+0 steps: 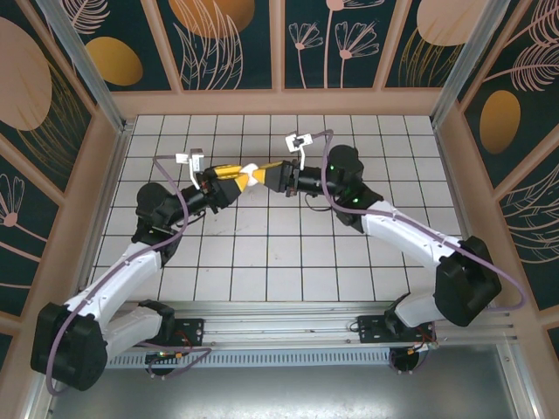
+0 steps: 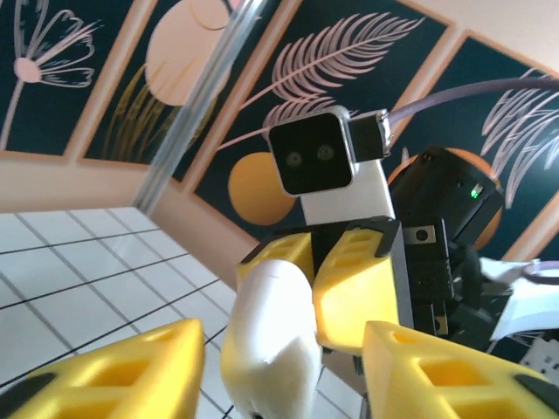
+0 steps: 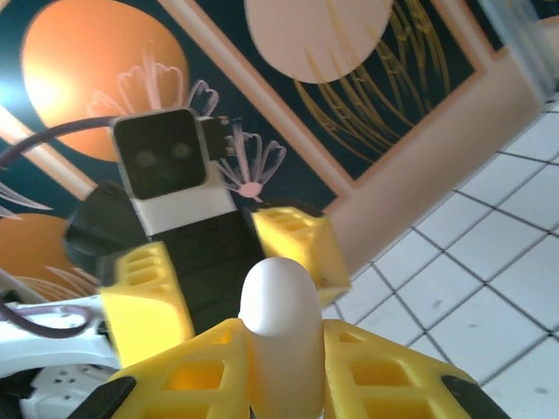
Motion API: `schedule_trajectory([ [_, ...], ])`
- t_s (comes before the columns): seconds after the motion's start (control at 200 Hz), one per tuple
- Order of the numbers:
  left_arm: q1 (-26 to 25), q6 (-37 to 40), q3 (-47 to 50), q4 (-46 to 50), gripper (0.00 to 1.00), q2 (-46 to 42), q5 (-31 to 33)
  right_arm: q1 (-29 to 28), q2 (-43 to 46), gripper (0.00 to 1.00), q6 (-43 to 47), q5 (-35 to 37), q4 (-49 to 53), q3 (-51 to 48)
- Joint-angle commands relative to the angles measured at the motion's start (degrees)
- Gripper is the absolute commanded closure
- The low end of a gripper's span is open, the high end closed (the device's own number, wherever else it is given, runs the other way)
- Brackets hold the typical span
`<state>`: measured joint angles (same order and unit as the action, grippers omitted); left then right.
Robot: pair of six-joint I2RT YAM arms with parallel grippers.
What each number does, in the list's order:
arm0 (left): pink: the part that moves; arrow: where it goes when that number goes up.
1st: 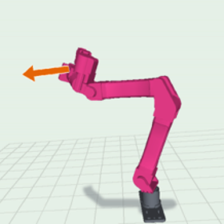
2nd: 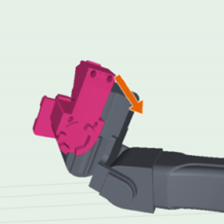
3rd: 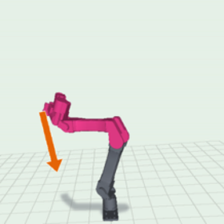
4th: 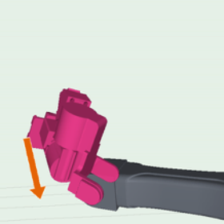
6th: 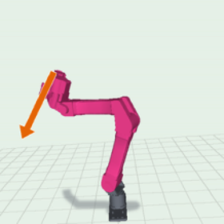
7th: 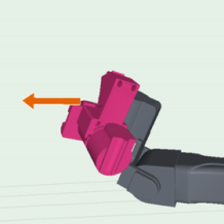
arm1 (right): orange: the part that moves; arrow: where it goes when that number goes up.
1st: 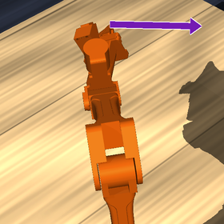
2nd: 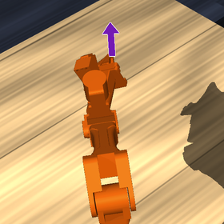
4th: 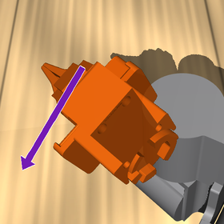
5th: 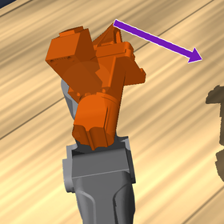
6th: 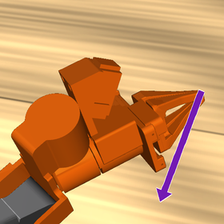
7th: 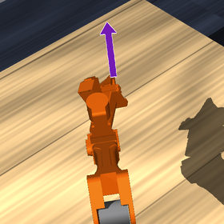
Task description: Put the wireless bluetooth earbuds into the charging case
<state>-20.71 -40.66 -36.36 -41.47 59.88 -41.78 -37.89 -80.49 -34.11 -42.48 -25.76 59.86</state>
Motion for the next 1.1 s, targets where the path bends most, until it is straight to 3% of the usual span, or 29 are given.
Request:
schedule_trajectory([
  [0.0,-0.3,10.7,-4.2,14.1,0.46,-2.5,3.6,2.6,3.3,0.78,13.1,0.0,20.4,6.9],
  [0.235,-0.3,25.7,-11.7,33.1,0.46,-1.8,7.1,3.6,3.1,0.81,33.5,-0.4,46.7,16.7],
  [0.335,-0.3,31.7,-15.2,38.7,0.46,-0.6,3.4,3.6,2.4,0.82,38.1,0.1,52.6,19.1],
  [0.52,-0.4,33.4,-14.1,34.0,0.41,-1.1,-8.7,3.6,2.4,0.81,44.5,-1.7,58.1,21.3],
  [0.771,-1.2,33.5,-13.1,33.8,0.4,1.1,-17.1,2.9,1.5,0.8,47.7,-3.5,63.2,23.5],
  [1.096,-4.9,33.4,-12.9,32.3,0.41,4.9,-17.2,0.7,1.1,0.79,47.6,-4.9,63.4,23.6],
])
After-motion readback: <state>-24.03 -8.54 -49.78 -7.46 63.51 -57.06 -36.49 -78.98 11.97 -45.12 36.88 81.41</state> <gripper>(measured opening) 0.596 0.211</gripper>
